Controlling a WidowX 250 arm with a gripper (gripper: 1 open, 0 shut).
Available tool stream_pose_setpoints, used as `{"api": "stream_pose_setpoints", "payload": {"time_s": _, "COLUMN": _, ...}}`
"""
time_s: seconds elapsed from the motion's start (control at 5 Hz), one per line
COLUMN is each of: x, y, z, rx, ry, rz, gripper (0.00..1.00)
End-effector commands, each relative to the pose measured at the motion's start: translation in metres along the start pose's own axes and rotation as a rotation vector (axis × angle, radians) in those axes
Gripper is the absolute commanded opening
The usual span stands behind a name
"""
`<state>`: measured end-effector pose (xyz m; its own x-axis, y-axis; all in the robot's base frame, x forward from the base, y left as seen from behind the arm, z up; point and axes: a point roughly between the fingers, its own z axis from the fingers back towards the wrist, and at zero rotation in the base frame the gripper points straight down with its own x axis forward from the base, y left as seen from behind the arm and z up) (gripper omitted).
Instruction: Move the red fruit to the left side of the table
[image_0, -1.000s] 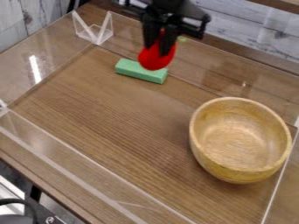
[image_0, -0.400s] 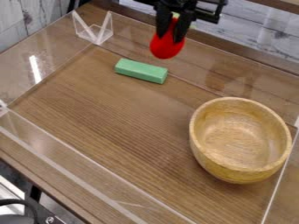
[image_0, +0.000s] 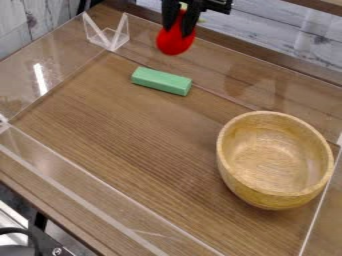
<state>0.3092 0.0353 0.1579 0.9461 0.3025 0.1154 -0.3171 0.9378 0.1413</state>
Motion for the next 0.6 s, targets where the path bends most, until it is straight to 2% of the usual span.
{"api": "stream_pose_setpoints", "payload": {"time_s": 0.0, "x": 0.0003, "y": 0.011, "z": 0.014, "rx": -0.004, "ry": -0.039, "rz": 0.015, "gripper": 0.0}}
{"api": "stream_pose_setpoints", "payload": {"time_s": 0.4, "x": 0.003, "y": 0.0191, "z": 0.0098, "rx": 0.001, "ry": -0.03, "rz": -0.005, "gripper": 0.0}}
